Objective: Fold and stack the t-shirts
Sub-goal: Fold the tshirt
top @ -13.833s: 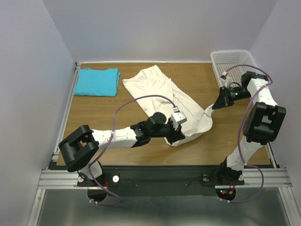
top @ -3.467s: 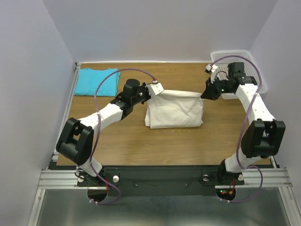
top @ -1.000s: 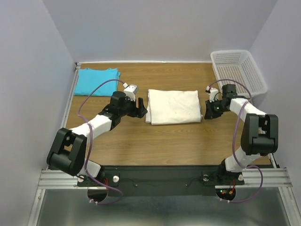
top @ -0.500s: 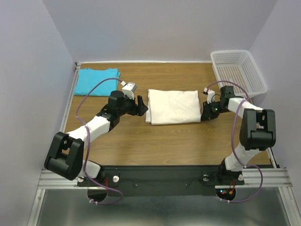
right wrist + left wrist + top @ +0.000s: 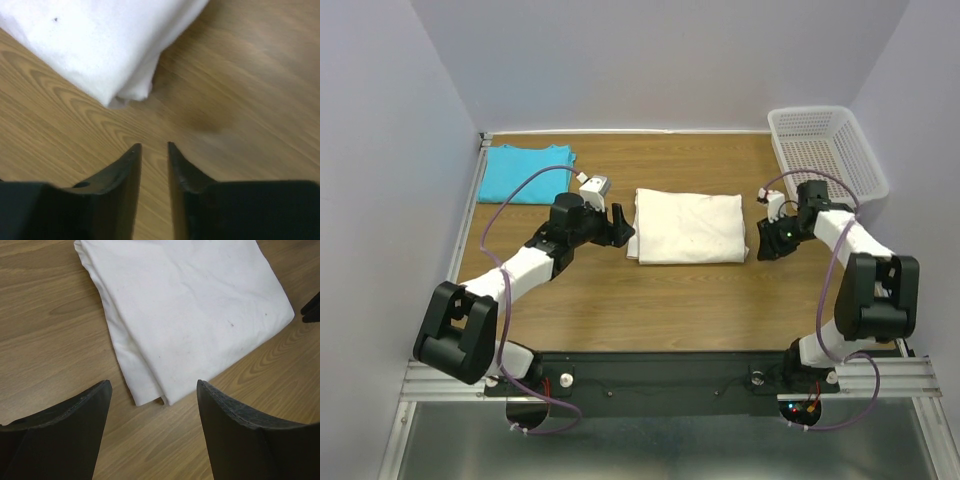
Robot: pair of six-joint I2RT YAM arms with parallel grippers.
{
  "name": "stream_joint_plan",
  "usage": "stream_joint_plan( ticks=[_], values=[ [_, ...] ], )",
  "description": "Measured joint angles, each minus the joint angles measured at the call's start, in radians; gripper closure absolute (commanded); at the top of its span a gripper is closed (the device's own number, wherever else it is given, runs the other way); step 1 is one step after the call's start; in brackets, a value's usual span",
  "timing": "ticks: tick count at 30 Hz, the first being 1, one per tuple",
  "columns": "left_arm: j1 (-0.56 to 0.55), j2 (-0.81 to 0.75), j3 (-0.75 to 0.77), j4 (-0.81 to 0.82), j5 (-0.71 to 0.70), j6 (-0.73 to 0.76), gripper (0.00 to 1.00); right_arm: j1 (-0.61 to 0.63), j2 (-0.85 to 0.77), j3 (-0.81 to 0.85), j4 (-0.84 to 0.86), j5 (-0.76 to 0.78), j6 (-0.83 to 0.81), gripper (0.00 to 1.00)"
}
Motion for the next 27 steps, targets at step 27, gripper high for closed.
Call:
stream_joint_plan(
  ticks=[27],
  values=[
    [0.0, -0.042, -0.057, 0.038, 0.049, -0.058, 0.2, -0.003, 0.242, 0.089, 0.061, -0.226, 0.238, 0.82]
  ],
)
